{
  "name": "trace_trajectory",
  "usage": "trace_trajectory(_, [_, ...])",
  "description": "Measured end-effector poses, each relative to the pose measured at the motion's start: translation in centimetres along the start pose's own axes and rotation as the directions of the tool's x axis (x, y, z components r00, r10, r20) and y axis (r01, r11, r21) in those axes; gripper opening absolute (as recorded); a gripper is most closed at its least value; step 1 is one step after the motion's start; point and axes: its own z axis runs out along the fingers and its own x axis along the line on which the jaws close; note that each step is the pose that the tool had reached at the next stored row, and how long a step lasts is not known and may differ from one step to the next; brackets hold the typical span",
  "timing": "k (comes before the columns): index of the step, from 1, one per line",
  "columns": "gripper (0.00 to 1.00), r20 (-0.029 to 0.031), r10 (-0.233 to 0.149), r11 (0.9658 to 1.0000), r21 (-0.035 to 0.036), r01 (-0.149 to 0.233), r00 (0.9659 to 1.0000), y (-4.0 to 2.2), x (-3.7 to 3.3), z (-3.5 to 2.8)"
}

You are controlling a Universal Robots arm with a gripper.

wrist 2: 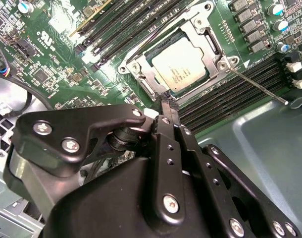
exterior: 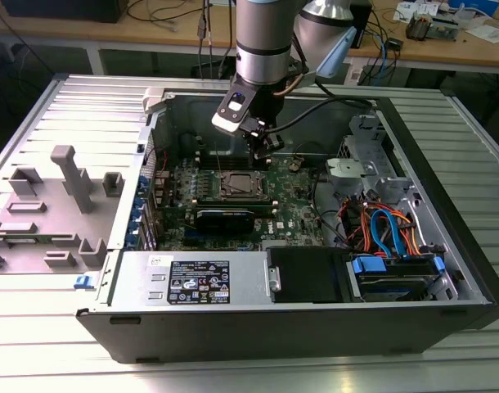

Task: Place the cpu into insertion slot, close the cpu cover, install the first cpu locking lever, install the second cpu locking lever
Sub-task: 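Install the first cpu locking lever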

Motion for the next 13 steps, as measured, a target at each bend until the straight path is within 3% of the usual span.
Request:
trace_trajectory(8, [0.11,-0.0001,-0.003,1.0,0.0,0.003,1.0,-0.01,-0.01,0.0])
trace_trajectory(13, [0.11,-0.0021,-0.065,0.9979,-0.0012,0.065,0.9979,-0.05,-0.01,0.0])
